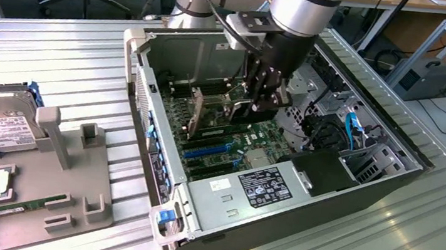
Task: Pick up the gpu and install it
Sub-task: 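Insert the gpu into the slot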
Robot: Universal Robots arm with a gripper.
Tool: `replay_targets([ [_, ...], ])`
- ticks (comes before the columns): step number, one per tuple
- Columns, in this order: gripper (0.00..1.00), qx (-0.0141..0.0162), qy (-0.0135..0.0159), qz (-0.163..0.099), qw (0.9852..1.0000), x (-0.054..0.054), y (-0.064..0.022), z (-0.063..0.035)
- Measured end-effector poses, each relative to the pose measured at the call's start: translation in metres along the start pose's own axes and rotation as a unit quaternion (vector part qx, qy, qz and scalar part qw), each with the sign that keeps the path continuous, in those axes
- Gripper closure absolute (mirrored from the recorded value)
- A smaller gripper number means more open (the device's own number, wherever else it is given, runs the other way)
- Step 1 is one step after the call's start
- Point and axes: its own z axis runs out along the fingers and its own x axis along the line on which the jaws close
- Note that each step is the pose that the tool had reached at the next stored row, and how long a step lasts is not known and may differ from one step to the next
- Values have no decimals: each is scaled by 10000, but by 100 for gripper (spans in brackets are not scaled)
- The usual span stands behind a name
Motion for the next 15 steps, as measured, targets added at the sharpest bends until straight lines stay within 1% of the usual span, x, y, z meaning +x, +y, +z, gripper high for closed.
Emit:
replay_targets([
  [2, 73, 0, 0, -8, 10000, 12, 92, 262],
  [3, 73, 0, 0, -15, 10000, 17, 123, 347],
  [5, 73, 0, 1, -25, 10000, 26, 163, 444],
  [6, 73, -1, 2, -27, 10000, 27, 169, 450],
  [8, 73, 0, 1, -27, 10000, 37, 274, 459],
  [9, 73, 0, 0, -26, 10000, 58, 276, 468],
  [12, 73, 0, 1, -26, 10000, 63, 291, 520],
  [14, 73, 0, 1, -27, 10000, 64, 300, 536],
  [15, 73, 0, 2, -27, 10000, 64, 320, 540],
])
